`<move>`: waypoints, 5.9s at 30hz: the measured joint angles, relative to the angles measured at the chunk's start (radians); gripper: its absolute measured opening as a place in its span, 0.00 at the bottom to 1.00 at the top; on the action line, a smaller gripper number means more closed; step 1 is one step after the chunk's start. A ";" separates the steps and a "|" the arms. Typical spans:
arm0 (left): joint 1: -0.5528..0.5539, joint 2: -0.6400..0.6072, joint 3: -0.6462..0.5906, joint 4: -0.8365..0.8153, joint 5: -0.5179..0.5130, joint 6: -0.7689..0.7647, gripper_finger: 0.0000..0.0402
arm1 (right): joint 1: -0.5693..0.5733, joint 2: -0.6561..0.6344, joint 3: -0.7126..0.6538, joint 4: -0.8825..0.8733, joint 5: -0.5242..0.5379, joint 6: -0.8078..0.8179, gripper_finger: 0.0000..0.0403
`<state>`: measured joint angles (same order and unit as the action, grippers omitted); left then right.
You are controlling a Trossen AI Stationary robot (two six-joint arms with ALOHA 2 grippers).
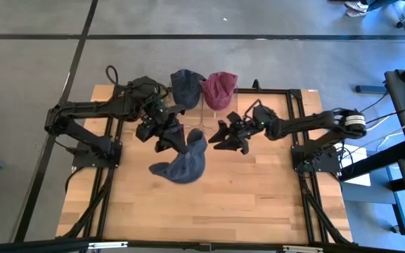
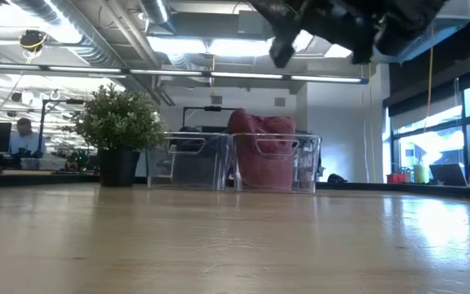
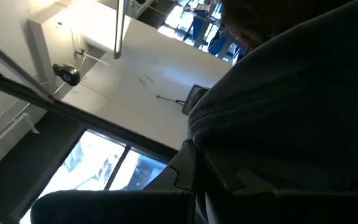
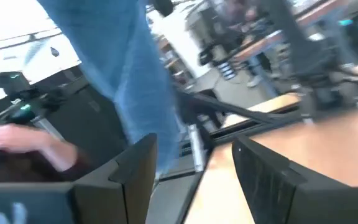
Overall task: Pick & Place hat
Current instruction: Put the black cap into the left transparent bin
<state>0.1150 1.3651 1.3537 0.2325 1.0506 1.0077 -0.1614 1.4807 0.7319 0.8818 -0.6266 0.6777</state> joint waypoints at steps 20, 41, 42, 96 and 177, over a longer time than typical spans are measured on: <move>0.074 0.000 0.000 0.064 0.142 -0.151 0.01 | 0.000 0.279 0.434 0.003 -0.414 0.103 0.45; 0.137 -0.017 0.000 0.109 0.124 -0.230 0.12 | -0.027 0.274 0.444 0.021 -0.374 0.127 0.05; 0.139 -0.019 0.000 0.109 0.123 -0.235 0.13 | -0.027 0.273 0.444 0.021 -0.373 0.127 0.04; 0.336 -0.143 0.117 -1.289 -0.525 -0.907 0.33 | -0.078 0.269 0.443 -0.460 -0.370 -0.163 0.04; 0.251 -0.159 0.060 -1.306 -0.508 -0.928 0.33 | -0.078 0.269 0.443 -0.460 -0.368 -0.164 0.05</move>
<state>0.3664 1.2064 1.4132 -1.0733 0.5424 0.0797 -0.2398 1.7493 1.1744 0.4217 -0.9947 0.5138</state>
